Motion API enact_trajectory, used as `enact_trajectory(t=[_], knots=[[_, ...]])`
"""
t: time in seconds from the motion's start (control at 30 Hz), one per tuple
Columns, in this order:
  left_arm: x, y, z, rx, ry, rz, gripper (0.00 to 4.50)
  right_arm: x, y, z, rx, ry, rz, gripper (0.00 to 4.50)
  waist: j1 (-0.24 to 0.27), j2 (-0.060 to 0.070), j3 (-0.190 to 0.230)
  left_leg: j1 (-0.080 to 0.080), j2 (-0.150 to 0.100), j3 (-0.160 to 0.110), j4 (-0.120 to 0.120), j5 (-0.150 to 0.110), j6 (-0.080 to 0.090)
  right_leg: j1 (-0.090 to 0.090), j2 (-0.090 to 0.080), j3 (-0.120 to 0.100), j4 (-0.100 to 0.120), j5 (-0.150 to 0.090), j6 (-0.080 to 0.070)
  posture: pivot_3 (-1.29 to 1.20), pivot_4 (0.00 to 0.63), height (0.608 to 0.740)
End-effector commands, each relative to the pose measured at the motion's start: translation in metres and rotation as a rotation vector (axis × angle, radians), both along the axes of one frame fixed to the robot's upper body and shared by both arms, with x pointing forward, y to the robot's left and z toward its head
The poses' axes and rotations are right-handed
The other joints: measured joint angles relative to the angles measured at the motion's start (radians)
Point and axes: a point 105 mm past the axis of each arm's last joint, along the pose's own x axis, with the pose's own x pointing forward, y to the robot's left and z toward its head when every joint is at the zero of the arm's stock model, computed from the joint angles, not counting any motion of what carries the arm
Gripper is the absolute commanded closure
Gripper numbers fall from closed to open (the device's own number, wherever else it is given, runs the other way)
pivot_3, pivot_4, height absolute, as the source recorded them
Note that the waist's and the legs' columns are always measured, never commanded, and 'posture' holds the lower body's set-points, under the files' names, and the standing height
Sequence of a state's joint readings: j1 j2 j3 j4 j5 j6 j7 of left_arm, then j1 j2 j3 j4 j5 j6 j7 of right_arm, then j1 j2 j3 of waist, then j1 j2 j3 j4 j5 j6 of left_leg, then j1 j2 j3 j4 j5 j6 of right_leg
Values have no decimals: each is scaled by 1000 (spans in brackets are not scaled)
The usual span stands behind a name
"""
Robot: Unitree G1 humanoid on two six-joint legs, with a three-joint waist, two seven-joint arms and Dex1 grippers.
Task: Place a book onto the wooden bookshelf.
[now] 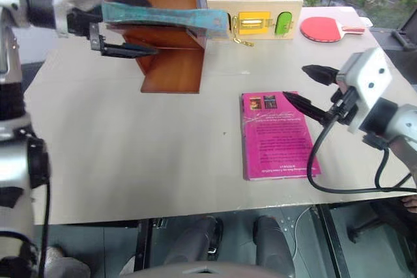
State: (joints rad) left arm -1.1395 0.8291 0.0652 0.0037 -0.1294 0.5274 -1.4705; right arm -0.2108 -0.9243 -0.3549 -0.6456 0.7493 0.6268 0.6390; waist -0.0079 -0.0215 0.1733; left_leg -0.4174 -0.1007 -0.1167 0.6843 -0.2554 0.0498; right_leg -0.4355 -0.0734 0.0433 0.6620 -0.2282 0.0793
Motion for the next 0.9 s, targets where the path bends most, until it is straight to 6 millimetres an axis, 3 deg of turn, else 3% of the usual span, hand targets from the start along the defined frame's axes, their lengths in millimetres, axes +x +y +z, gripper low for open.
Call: enact_trajectory(t=[0.03,0.17,0.3,0.57,0.63,0.73,0.9], knots=[[-14,-14,-1,-143,-27,-45,50,-8,-3,7,-9,-35,-9,1434,-1,0,0,2,0,0,0,0,0,1,0,0,0,0,0,0,150,740],[-20,-46,-25,-283,74,-130,50,-9,-7,3,-1,-18,-29,1434,1,1,0,5,0,0,1,0,0,4,0,0,1,0,0,0,150,740],[-6,-70,-43,-380,137,-107,50,-14,-10,4,1,-19,-47,1434,3,1,-1,4,0,0,1,0,0,4,0,0,1,0,0,0,150,740],[61,-124,-62,-741,73,143,3681,-21,-15,6,5,-26,-103,1434,28,0,-1,4,-1,1,1,0,0,4,-1,1,0,1,0,0,150,740],[73,-143,-76,-742,6,207,4481,-22,-15,7,10,-31,-120,1434,32,0,-1,4,-1,1,1,0,0,4,-2,1,0,1,0,0,150,740],[81,-162,-89,-790,-4,238,4481,-23,-15,7,13,-36,-136,1434,32,0,-1,4,-2,2,0,0,0,3,-5,1,0,1,0,0,150,740],[91,-160,-89,-948,-181,404,4481,-28,-14,18,57,-90,-148,1434,31,0,-1,3,-2,2,0,0,0,3,-6,2,0,1,0,0,150,740]])
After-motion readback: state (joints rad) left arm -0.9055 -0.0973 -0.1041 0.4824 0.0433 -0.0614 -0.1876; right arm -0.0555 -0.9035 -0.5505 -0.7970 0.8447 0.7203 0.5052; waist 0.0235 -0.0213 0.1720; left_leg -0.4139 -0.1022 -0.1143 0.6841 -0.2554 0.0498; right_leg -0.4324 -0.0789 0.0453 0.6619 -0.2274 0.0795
